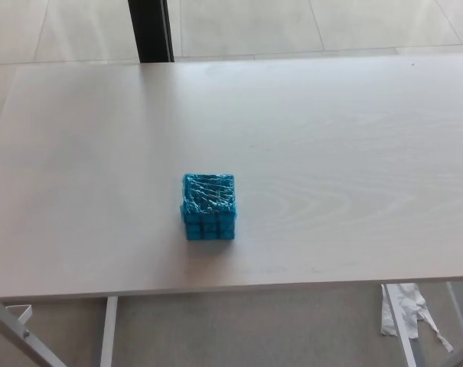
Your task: The robot uses its right hand to pick up a cube kept in the middle of the desk infront of it and hands it to a person
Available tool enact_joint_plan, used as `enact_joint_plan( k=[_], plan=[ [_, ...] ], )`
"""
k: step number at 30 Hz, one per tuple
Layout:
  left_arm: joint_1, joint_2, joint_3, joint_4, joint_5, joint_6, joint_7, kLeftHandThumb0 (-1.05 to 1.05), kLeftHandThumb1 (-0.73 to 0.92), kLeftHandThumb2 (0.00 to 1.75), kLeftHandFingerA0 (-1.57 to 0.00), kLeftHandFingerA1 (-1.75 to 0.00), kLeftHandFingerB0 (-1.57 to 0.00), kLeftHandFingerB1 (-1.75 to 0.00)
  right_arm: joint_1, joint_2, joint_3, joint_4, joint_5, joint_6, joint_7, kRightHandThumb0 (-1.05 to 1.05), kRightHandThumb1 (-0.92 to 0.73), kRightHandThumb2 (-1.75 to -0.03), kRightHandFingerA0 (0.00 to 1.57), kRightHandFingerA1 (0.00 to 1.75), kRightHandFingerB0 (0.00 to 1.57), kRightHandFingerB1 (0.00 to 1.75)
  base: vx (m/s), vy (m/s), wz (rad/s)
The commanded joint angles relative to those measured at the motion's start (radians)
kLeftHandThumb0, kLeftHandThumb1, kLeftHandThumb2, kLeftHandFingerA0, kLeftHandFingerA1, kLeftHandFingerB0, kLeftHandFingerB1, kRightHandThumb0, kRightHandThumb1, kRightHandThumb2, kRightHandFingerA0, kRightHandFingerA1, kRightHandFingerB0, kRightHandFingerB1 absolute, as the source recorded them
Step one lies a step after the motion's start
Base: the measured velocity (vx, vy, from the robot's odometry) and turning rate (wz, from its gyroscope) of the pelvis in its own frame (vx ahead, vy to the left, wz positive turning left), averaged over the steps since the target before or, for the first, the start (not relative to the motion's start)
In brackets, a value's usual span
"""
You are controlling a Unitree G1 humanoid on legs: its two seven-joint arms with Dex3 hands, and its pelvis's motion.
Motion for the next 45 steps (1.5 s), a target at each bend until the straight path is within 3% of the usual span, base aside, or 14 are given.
enact_joint_plan(
  k=[1,3,4,5,10,11,13,18,20,23,24,32,34,45],
  plan=[
    [-0.021,0.024,0.021,0.010,-0.028,0.013,-0.056,-0.35,0.76,0.62,-0.49,-0.41,-0.44,-0.38,-0.018,-0.026,-0.020,0.030,0.028,-0.087,-0.011,-0.53,-0.71,-0.62,0.79,0.58,0.75,0.49,0.00,0.000,0.00],
    [-0.031,0.023,-0.008,0.025,0.009,0.005,-0.040,-0.55,0.73,0.62,-0.60,-0.58,-0.58,-0.43,-0.019,-0.027,-0.020,0.037,0.029,-0.093,-0.011,-0.53,-0.71,-0.62,0.79,0.58,0.75,0.49,0.00,0.000,0.00],
    [-0.035,0.015,0.005,0.032,-0.004,0.004,-0.041,-0.52,0.64,0.59,-0.61,-0.56,-0.59,-0.42,-0.073,-0.017,-0.051,0.082,0.089,-0.090,0.146,-0.39,-0.60,-0.58,0.68,0.58,0.28,0.31,0.00,0.000,0.00],
    [-0.029,0.014,0.008,0.026,-0.011,-0.005,-0.042,-0.48,0.71,0.61,-0.54,-0.54,-0.56,-0.42,-0.035,-0.006,-0.132,-0.030,0.202,-0.103,0.221,-0.58,-0.45,-0.78,0.72,0.76,0.19,0.42,0.00,0.000,0.00],
    [-0.029,0.000,0.054,0.024,-0.056,-0.018,-0.043,-0.56,0.68,0.61,-0.54,-0.54,-0.59,-0.43,-0.022,-0.010,-0.226,-0.155,0.263,-0.109,0.204,-0.62,-0.49,-0.81,0.64,0.68,0.26,0.45,0.00,0.000,0.00],
    [-0.029,-0.003,0.071,0.022,-0.072,-0.019,-0.048,-0.57,0.70,0.61,-0.52,-0.55,-0.54,-0.42,-0.023,-0.007,-0.263,-0.200,0.291,-0.104,0.190,-0.61,-0.57,-0.58,0.76,0.71,0.34,0.33,0.00,0.000,0.00],
    [-0.027,-0.006,0.092,0.018,-0.087,-0.017,-0.057,-0.56,0.68,0.61,-0.56,-0.56,-0.61,-0.43,-0.020,0.004,-0.303,-0.261,0.312,-0.105,0.168,-0.64,-0.45,-0.83,0.96,0.98,0.31,0.46,0.00,0.000,0.00],
    [-0.029,-0.008,0.087,0.023,-0.062,-0.023,-0.047,-0.53,0.69,0.61,-0.54,-0.55,-0.57,-0.44,-0.017,0.053,-0.415,-0.539,0.424,-0.070,0.179,-0.66,-0.48,-0.82,0.68,0.65,0.31,0.45,0.00,0.000,0.00],
    [-0.035,-0.014,0.100,0.034,-0.070,-0.007,-0.039,-0.51,0.68,0.61,-0.58,-0.54,-0.59,-0.44,-0.029,0.069,-0.451,-0.886,0.544,-0.025,0.158,-0.68,-0.54,-0.57,0.52,0.57,0.33,0.31,0.00,0.000,0.00],
    [-0.033,-0.008,0.072,0.028,-0.042,-0.014,-0.032,-0.53,0.69,0.61,-0.57,-0.55,-0.57,-0.44,-0.085,0.060,-0.442,-1.118,0.608,0.018,0.111,-0.61,-0.52,-0.57,0.59,0.47,0.39,0.35,0.00,0.000,0.00],
    [-0.037,-0.007,0.068,0.030,-0.037,-0.004,-0.029,-0.54,0.69,0.61,-0.56,-0.55,-0.56,-0.44,-0.100,0.050,-0.429,-1.190,0.618,0.041,0.095,-0.66,-0.42,-0.81,0.54,0.55,0.36,0.49,0.00,0.000,0.00],
    [-0.042,-0.006,0.051,0.029,-0.019,-0.010,-0.026,-0.55,0.72,0.61,-0.54,-0.57,-0.53,-0.46,-0.384,-0.022,-0.117,-1.428,0.423,0.080,0.172,-0.53,-0.57,-0.58,0.27,0.41,0.25,0.29,0.00,0.000,0.00],
    [-0.048,-0.009,0.051,0.028,-0.021,-0.001,-0.034,-0.56,0.72,0.61,-0.50,-0.56,-0.49,-0.45,-0.460,0.019,-0.024,-1.463,0.323,0.110,0.155,-0.60,-0.45,-0.76,0.23,0.49,0.17,0.40,0.00,0.000,0.00],
    [-0.041,-0.010,0.038,0.024,-0.014,-0.017,-0.039,-0.55,0.72,0.61,-0.51,-0.58,-0.53,-0.46,-0.777,0.202,0.382,-1.436,0.010,0.229,0.230,-0.70,-0.60,-0.57,0.15,0.45,0.20,0.30,0.00,0.000,0.00]
  ],
)
